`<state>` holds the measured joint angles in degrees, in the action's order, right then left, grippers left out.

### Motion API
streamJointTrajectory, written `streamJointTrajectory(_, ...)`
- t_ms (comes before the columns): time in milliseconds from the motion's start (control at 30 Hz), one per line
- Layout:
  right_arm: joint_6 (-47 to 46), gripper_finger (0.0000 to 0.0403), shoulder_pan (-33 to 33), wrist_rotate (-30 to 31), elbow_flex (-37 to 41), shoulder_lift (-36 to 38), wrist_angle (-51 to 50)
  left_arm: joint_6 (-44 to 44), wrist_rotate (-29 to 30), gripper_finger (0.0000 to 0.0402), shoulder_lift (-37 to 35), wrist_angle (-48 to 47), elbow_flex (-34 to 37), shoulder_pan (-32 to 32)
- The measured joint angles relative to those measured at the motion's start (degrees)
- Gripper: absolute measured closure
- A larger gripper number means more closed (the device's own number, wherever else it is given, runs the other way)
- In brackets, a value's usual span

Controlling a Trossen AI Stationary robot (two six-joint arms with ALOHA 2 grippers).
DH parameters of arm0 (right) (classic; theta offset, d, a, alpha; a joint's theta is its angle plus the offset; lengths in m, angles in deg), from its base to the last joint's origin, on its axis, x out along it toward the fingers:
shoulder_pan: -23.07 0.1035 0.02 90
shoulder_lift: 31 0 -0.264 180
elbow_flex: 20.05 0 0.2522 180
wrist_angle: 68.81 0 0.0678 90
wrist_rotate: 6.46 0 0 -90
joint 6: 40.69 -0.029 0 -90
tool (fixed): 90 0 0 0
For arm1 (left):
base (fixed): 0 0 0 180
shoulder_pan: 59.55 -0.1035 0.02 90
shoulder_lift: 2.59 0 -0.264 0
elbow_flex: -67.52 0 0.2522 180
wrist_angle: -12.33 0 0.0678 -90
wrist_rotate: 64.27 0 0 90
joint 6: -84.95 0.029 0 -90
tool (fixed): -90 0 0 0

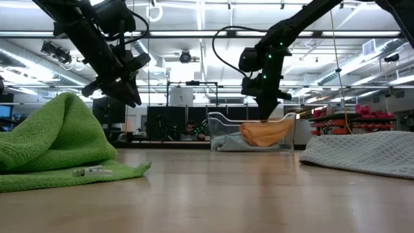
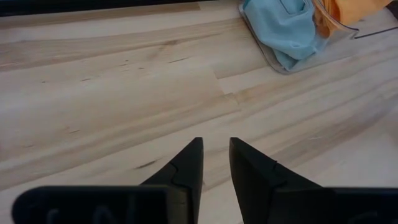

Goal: Fold microfiber towels
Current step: Put the orange microfiber cloth into the transparent bin, then fold the green microfiber cloth

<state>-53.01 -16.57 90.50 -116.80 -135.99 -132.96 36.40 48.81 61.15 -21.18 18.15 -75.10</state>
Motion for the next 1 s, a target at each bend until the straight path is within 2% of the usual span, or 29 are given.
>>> streamJointTrajectory(100, -0.61, 0.0397, -0.50, -0.34, 0.00, 0.00, 0.65, 0.00, 0.00, 0.0311, 0.00, 0.00, 0.00, 0.04)
streamJointTrajectory(267, -2.80, 0.0394, 0.38, -9.14, 0.00, 2.76, 2.40, 0.18, -1.25, 0.0312, 0.00, -0.03, 0.00, 0.06)
streamJointTrajectory(367, -3.10, 0.0393, 2.54, -11.30, 0.00, 6.16, 2.56, 0.33, -2.24, 0.0316, 0.00, -0.16, 0.00, 0.76)
streamJointTrajectory(667, -10.02, 0.0392, 12.44, -11.24, 0.00, 20.44, 1.52, 0.33, -2.37, 0.0313, 0.02, -3.08, 0.00, 6.98)
streamJointTrajectory(1000, -17.50, 0.0392, 30.19, -4.72, 0.00, 33.13, -2.62, -1.22, -2.37, 0.0318, 0.02, -1.88, 0.00, 16.12)
